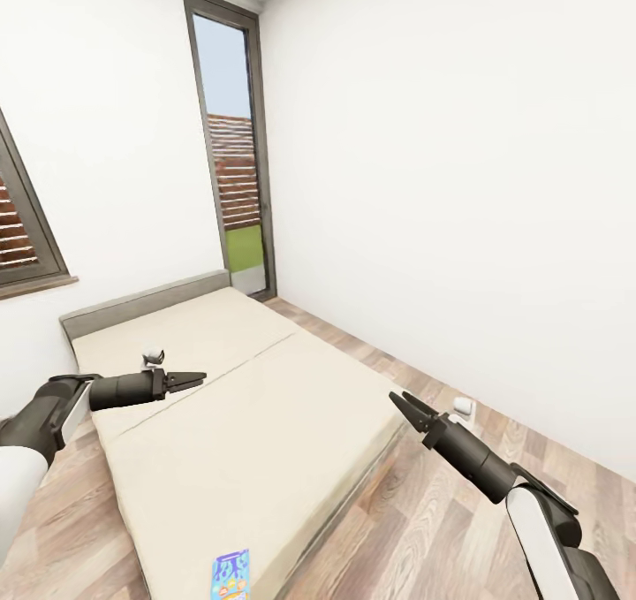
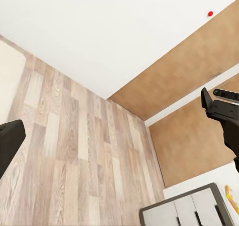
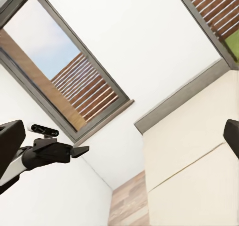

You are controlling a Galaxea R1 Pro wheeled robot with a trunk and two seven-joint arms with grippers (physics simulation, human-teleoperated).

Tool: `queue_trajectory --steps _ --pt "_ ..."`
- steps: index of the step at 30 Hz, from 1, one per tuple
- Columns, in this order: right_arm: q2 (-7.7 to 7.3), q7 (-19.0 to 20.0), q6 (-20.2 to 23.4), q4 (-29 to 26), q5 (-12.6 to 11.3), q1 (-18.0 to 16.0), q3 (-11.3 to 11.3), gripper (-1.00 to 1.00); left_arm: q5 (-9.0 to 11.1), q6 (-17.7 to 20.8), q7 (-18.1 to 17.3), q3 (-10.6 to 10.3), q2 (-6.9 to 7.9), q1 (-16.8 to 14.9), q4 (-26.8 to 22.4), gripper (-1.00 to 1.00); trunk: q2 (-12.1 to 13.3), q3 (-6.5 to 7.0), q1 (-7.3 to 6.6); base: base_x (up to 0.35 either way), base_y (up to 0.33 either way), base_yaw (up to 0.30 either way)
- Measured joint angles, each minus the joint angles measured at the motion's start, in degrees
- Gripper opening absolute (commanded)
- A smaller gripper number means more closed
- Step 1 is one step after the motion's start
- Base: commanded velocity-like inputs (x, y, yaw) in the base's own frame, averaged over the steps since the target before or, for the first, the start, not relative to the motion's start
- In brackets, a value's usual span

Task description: Put all the toys in the child's room - the three board games (two on the bed and one on the table), the two jigsaw puzzles on the table, and the tennis ball on the table - inside the toy box on the table in the child's room.

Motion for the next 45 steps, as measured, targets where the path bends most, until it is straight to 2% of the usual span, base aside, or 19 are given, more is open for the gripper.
queue_trajectory --steps 12,20,37,41,45 --pt "0.04 -0.2 0.0 -0.1 0.0 0.0 0.0 1.00 0.0 0.0 0.0 0.0 0.00 0.0 0.0 1.00 0.0 0.00 0.00 0.000 -0.300 0.007" --pt "0.08 -0.3 -0.1 -0.1 0.0 0.0 0.1 1.00 0.0 0.0 -0.1 0.0 0.01 0.0 0.0 1.00 0.0 0.00 0.00 0.000 -0.281 0.167" --pt "0.12 -0.4 -0.1 -0.1 0.0 0.0 0.1 1.00 -0.1 0.1 0.1 0.0 0.01 0.0 0.0 1.00 0.0 0.00 0.00 0.000 -0.029 0.282" --pt "0.27 -0.4 0.0 -0.1 0.9 0.0 0.1 1.00 -0.1 0.1 0.1 0.0 0.01 0.0 0.0 1.00 0.0 0.00 0.00 0.000 0.000 0.291" --pt "0.61 -0.4 0.0 -0.1 3.1 0.0 0.1 1.00 -0.1 0.1 0.1 0.0 0.00 0.0 0.0 1.00 0.0 0.00 0.00 0.000 0.000 0.291"
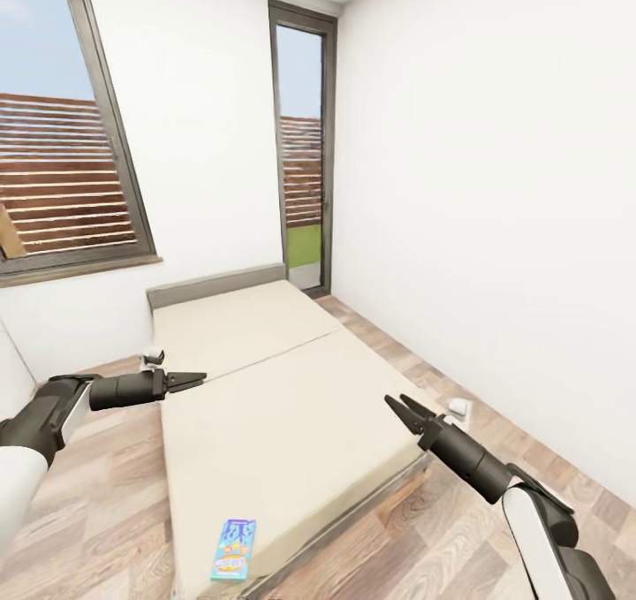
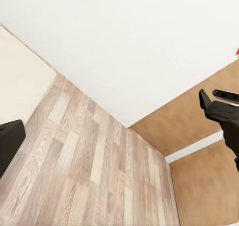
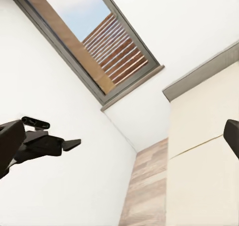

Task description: Put all the toys in the child's room - the three board games (two on the bed and one on the table), the two jigsaw puzzles on the table, and the tennis ball on the table - inside the toy box on the table in the child's room.

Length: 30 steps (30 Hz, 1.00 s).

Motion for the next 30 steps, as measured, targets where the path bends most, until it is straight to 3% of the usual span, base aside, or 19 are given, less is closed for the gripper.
queue_trajectory --steps 19,30 --pt "0.21 -0.2 0.0 0.0 0.9 0.0 0.2 1.00 0.0 0.0 0.0 -0.1 0.00 0.0 0.0 1.00 0.0 0.00 0.01 -0.013 -0.003 0.291" --pt "0.22 -0.3 0.1 0.0 1.0 0.0 0.2 1.00 0.1 0.0 0.0 0.0 0.01 0.0 0.0 1.00 0.0 0.00 0.00 -0.039 -0.125 0.291"
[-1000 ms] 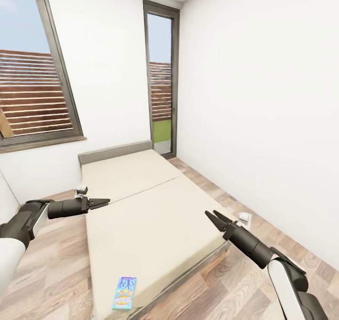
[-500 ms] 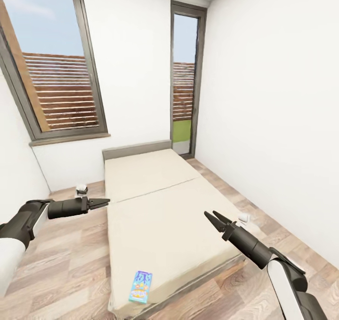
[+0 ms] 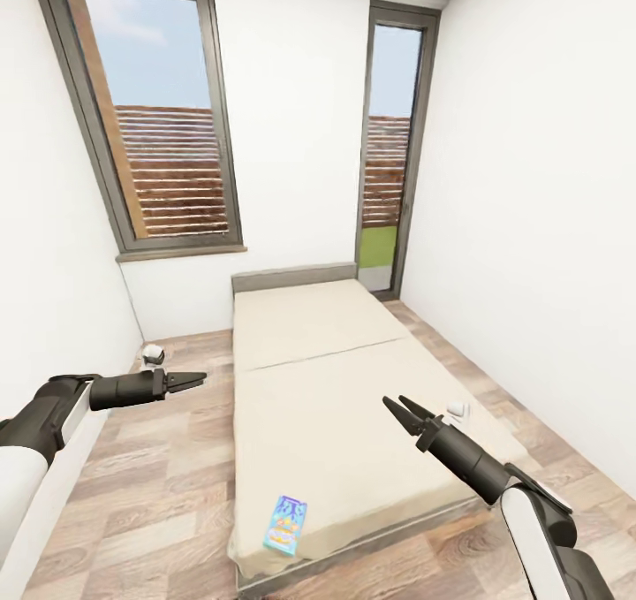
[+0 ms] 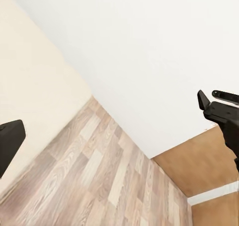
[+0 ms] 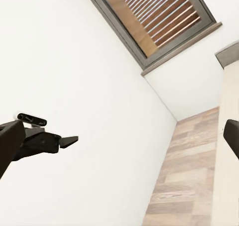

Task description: Put all the toys in the child's room - the three board games (two on the bed and one on the table), the two jigsaw puzzles on the table, and the tennis ball on the table - inside the toy box on the table in the child's room.

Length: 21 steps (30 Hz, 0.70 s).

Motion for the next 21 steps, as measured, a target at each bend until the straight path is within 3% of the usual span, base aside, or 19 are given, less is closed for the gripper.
queue_trajectory --steps 7,21 --pt "-0.01 -0.8 0.1 0.0 -0.1 0.0 0.0 1.00 -0.1 0.0 0.1 0.0 -0.01 0.0 0.0 1.00 0.0 0.00 0.00 -0.001 -0.103 0.291" --pt "-0.06 -1.6 0.0 0.1 -0.2 0.0 -0.2 1.00 -0.1 0.0 0.1 0.1 -0.01 0.0 0.0 1.00 0.0 0.00 0.00 -0.049 0.023 0.291"
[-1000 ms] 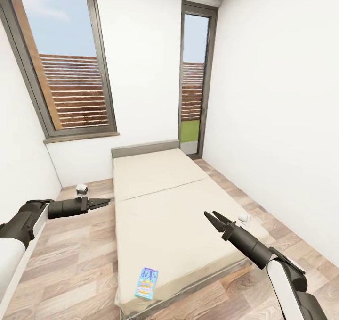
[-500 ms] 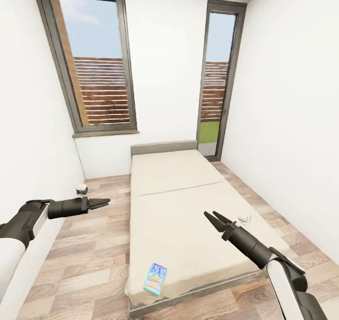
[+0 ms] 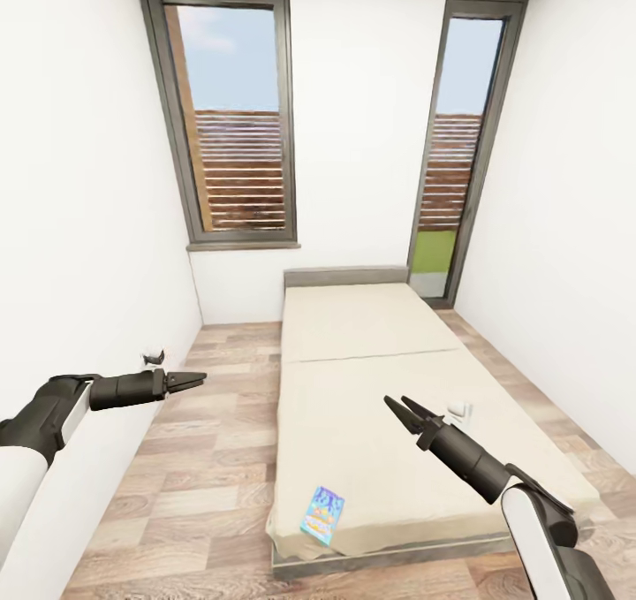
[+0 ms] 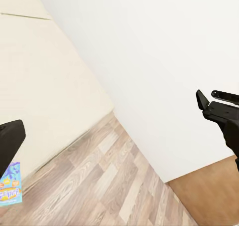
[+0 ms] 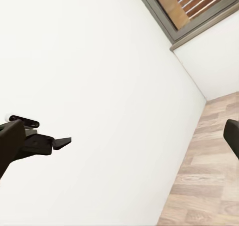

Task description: Put all the toys in the child's room - the three board games (two on the bed and one on the table), the two jigsaw puzzles on the table, and the tennis ball on the table - inside the toy box on the table in the child's room.

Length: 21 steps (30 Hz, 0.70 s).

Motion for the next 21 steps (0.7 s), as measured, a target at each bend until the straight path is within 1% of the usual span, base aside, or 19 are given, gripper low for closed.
queue_trajectory --steps 6,11,21 --pt "-0.07 0.3 -0.1 0.0 0.0 0.0 -0.1 1.00 0.0 0.0 0.0 0.0 0.00 0.0 0.0 1.00 0.0 0.00 0.00 -0.008 0.008 0.291" --pt "-0.09 0.3 -0.1 0.0 0.0 0.0 -0.1 1.00 0.0 0.0 -0.1 -0.1 -0.01 0.0 0.0 1.00 0.0 0.00 0.01 -0.079 0.084 0.238" --pt "-0.08 0.3 -0.1 0.0 0.0 0.0 -0.2 1.00 0.0 0.0 -0.1 0.0 -0.01 0.0 0.0 1.00 0.0 0.00 0.00 -0.016 0.016 0.035"
